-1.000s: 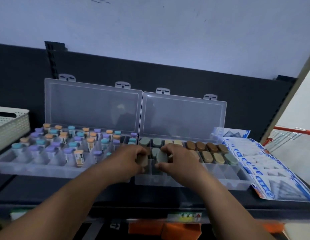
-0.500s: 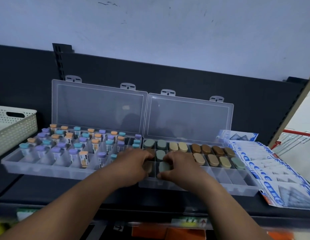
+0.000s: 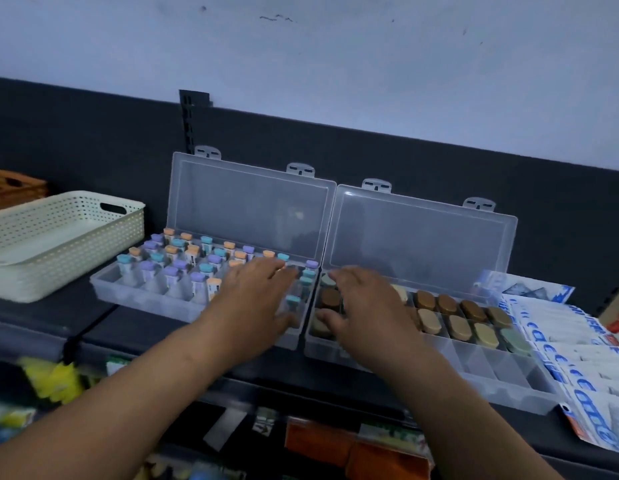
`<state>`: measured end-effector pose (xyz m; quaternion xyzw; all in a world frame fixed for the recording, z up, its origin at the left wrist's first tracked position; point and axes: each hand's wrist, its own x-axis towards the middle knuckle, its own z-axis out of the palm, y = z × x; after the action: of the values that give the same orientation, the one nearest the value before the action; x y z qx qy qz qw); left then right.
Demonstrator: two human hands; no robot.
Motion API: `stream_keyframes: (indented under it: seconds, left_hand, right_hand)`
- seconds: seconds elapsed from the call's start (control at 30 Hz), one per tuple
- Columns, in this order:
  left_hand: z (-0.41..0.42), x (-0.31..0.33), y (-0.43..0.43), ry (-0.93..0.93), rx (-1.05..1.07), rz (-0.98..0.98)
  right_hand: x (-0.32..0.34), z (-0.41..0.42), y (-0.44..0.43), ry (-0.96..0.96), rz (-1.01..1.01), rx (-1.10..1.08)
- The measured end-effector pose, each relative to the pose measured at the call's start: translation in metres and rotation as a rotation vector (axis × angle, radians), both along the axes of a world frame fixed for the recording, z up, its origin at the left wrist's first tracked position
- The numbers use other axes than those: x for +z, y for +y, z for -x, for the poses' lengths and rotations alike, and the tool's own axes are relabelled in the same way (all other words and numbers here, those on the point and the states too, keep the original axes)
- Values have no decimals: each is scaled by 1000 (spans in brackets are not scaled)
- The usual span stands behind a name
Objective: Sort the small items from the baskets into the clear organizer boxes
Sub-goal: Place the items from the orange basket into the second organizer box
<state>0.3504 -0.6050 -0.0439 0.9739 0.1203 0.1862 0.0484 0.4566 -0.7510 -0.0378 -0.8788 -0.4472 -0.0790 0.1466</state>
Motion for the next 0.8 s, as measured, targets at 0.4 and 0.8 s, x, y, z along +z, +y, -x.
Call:
stream_keyframes:
  seconds: [0.4, 0.8]
  left_hand:
    - [139, 8, 72, 45, 399, -155]
    - [322, 23, 213, 47, 556, -102]
  right_hand:
    - [6, 87, 94, -121, 87, 320]
    - [20, 240, 256, -164, 90, 433]
